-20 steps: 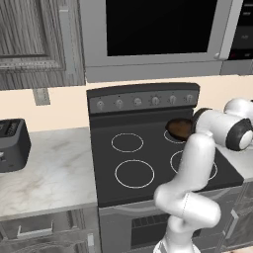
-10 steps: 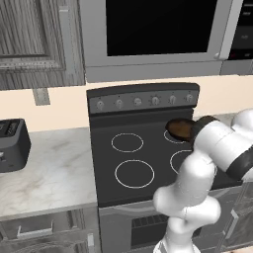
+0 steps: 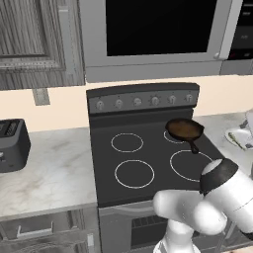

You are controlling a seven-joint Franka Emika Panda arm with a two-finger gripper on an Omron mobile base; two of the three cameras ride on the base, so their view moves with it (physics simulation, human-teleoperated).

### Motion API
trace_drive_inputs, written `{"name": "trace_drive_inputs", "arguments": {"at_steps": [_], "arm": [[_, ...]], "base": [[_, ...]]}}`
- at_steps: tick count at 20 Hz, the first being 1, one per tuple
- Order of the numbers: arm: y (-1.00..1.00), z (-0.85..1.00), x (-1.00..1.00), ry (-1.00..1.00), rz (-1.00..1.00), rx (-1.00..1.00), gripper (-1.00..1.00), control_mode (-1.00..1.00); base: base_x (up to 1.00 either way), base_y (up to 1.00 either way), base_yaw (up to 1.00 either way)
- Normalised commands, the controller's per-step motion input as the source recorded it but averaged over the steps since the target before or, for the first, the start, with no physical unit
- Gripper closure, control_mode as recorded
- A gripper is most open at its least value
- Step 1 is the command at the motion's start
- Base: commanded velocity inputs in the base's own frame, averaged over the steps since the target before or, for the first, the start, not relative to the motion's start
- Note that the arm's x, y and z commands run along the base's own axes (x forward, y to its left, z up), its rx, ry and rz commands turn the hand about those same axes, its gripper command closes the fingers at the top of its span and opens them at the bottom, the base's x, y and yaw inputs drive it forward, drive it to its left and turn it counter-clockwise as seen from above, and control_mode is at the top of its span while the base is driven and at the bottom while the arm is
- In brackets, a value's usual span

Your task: Place the fish on the plate and place the avocado on the same plate.

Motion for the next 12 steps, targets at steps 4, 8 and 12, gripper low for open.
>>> {"name": "trace_drive_inputs", "arguments": {"at_steps": [4,8,12], "arm": [[1.00,0.03,-0.37,0.00,0.42,-0.52,-1.00,-1.00],[1.00,0.00,-0.37,-0.13,0.36,-0.56,-1.00,-1.00],[1.00,0.01,-0.10,-0.02,0.42,-0.45,-1.00,-1.00]], "base": [[0.00,0.00,0.00],[0.00,0.00,0.00],[0.00,0.00,0.00]]}}
